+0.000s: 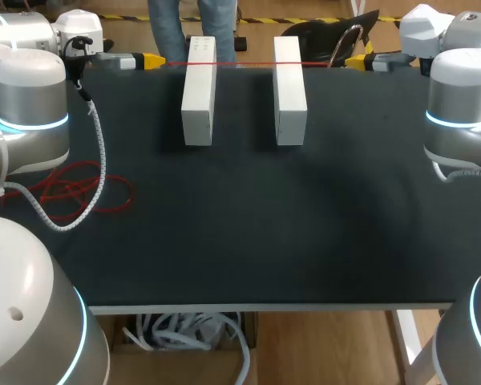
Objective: Grab the tape and strap the tape.
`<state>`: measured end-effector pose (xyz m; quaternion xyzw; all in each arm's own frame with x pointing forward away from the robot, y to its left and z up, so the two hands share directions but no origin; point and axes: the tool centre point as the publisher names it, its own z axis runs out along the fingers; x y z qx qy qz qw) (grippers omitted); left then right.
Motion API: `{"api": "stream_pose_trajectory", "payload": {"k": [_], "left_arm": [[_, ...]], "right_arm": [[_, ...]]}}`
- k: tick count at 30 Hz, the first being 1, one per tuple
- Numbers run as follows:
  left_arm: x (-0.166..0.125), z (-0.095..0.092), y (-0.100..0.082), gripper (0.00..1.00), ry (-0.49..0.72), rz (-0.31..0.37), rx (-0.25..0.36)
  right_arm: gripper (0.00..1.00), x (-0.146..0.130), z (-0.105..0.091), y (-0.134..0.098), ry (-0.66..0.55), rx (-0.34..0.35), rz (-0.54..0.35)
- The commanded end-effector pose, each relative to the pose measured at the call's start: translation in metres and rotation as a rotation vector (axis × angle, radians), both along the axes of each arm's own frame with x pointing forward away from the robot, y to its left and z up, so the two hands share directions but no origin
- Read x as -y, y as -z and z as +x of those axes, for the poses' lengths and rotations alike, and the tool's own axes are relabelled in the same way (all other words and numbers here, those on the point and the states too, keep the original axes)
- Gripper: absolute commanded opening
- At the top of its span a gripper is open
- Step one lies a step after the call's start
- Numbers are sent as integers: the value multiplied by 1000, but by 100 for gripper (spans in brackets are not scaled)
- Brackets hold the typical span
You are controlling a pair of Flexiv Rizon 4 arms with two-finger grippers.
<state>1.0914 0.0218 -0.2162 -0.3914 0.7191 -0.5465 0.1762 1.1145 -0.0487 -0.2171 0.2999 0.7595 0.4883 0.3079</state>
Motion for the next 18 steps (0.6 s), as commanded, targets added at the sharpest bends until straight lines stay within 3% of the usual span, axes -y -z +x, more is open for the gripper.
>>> {"api": "stream_pose_trajectory", "payload": {"k": [1,13,18], "left_arm": [[0,0,1,100,-1,-2,4],[0,0,1,100,-1,-2,4],[-1,4,1,100,74,0,37]], "right_arm": [[100,1,0,0,-2,-1,0],[100,1,0,0,-2,-1,0],[100,1,0,0,-2,-1,0]]}}
